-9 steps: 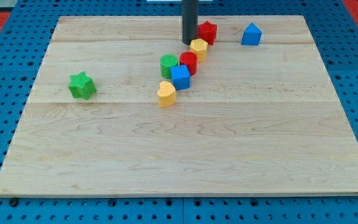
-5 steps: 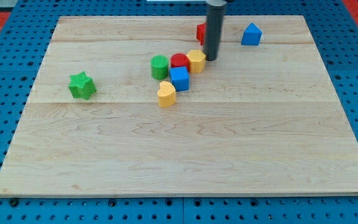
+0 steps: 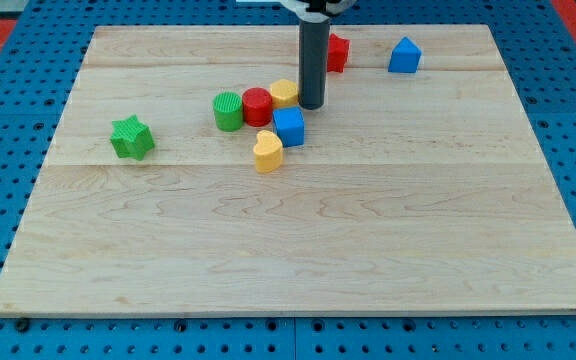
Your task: Move the yellow hexagon diagonally to the green star
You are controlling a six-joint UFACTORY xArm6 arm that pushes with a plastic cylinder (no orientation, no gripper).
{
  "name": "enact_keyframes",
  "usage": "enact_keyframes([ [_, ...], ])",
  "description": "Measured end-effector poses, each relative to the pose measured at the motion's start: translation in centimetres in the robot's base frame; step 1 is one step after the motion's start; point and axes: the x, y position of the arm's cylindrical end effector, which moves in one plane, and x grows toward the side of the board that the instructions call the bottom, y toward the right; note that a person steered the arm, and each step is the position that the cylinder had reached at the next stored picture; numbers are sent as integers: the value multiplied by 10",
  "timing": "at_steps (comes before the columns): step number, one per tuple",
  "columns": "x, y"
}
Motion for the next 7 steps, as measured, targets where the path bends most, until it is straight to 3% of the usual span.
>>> enact_keyframes([
  [1, -13, -16],
  [3, -36, -136],
  [4, -17, -141],
  [5, -12, -204],
  [7, 13, -190],
])
